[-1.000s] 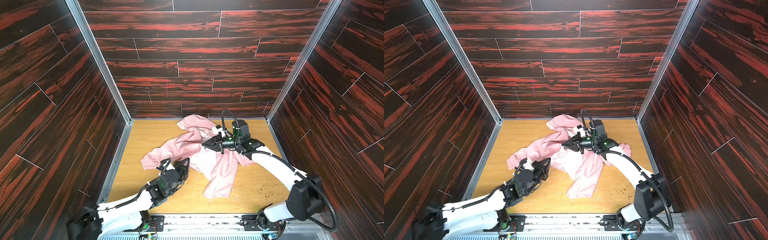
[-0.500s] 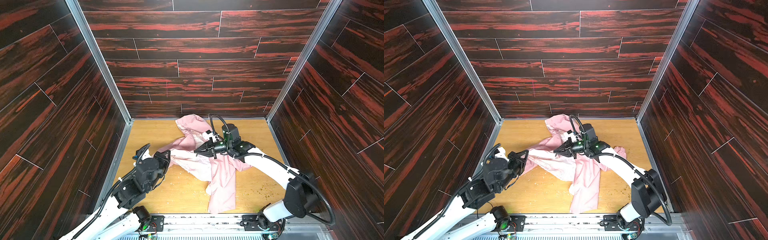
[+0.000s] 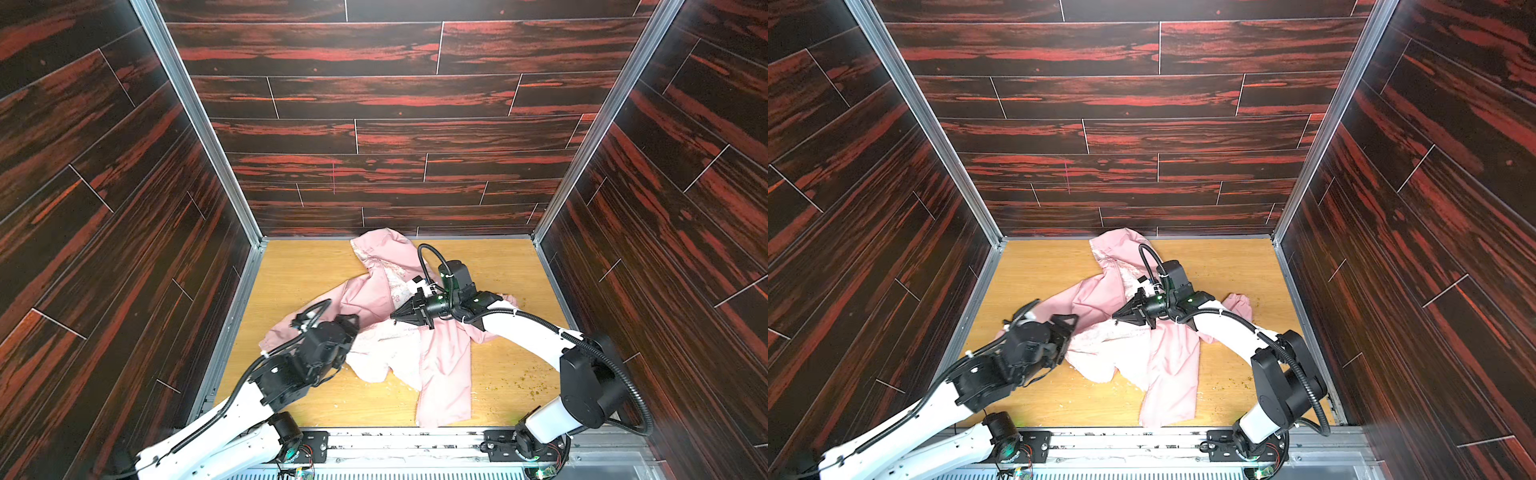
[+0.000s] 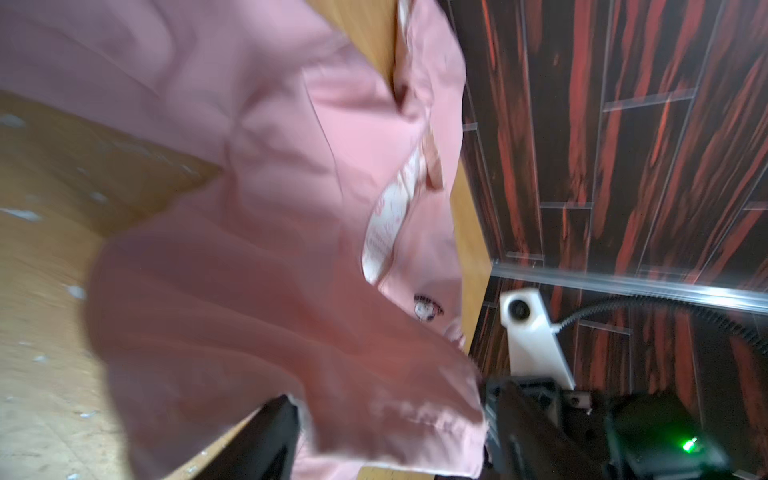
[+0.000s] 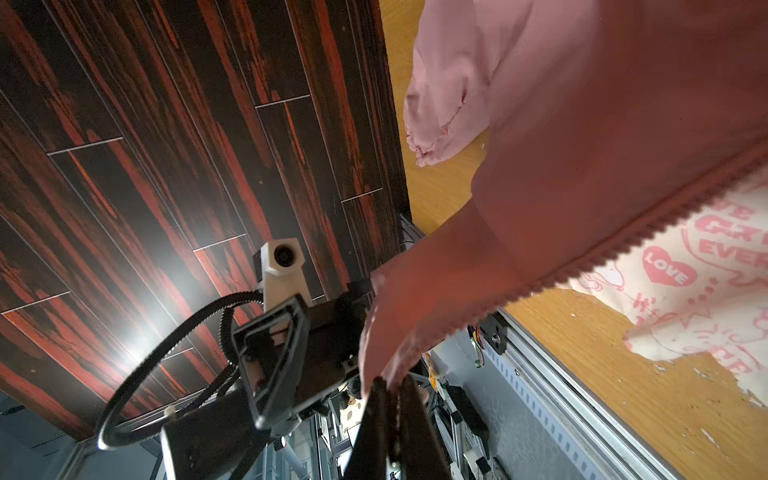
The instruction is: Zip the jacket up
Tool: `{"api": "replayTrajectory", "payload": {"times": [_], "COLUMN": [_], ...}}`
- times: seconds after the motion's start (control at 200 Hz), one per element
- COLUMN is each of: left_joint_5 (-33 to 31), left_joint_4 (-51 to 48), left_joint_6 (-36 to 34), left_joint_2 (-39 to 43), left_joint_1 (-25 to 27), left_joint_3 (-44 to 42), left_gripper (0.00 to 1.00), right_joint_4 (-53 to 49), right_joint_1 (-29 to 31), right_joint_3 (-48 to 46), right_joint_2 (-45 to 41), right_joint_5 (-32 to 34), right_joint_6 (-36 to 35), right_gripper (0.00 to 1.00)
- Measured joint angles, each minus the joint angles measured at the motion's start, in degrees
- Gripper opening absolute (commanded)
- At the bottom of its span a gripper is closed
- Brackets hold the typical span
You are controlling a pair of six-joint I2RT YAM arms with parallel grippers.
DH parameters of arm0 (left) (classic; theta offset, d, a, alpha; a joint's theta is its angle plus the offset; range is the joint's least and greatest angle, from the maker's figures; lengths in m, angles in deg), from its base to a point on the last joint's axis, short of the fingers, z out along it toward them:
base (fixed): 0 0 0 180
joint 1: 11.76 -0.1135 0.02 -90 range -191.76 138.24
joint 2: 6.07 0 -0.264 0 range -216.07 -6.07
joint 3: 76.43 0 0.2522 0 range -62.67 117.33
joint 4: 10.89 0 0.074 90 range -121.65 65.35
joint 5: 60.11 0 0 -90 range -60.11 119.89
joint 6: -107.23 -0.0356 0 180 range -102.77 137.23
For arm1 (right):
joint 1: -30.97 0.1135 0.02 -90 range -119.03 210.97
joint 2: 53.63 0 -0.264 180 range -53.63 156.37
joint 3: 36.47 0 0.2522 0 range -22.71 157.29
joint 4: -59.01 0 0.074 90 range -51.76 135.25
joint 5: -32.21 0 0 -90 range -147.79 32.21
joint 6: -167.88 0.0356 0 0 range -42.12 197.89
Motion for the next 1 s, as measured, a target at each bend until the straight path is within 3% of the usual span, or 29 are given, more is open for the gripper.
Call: {"api": "replayTrajectory", "payload": {"times": [0.19, 0.391, 0.571, 0.827, 1.002], "left_joint_5": [-1.75, -3.52, -5.11, -11.91, -10.82], "left_joint_4": [8.92, 15.28, 9.09, -3.17, -4.37], "left_joint_6": [3.80, 8.50, 12.96, 17.51, 17.25], "left_joint_2": [-6.25, -6.23, -3.91, 10.05, 3.19], "left_joint_1": [6.03, 7.41, 8.35, 8.92, 9.18], "left_joint_3": [-0.09, -1.03, -0.81, -0.87, 1.97], "left_gripper": [0.95, 0.96, 0.97, 0.97, 0.97], "right_joint_4": [0.02, -0.09, -0.57, -2.62, -4.33], "right_joint_1": [-0.04, -0.44, -2.03, -3.54, -3.54], "right_joint_3": [0.00, 0.02, 0.57, 3.63, 5.27], "right_joint_2": [1.60, 1.73, 1.73, 1.70, 1.70], "right_joint_5": [0.00, 0.00, 0.00, 0.02, 0.04], "right_joint_6": [-0.13, -0.33, -0.83, -1.88, -3.13], "right_gripper": [0.00, 0.00, 0.00, 0.00, 0.00]}}
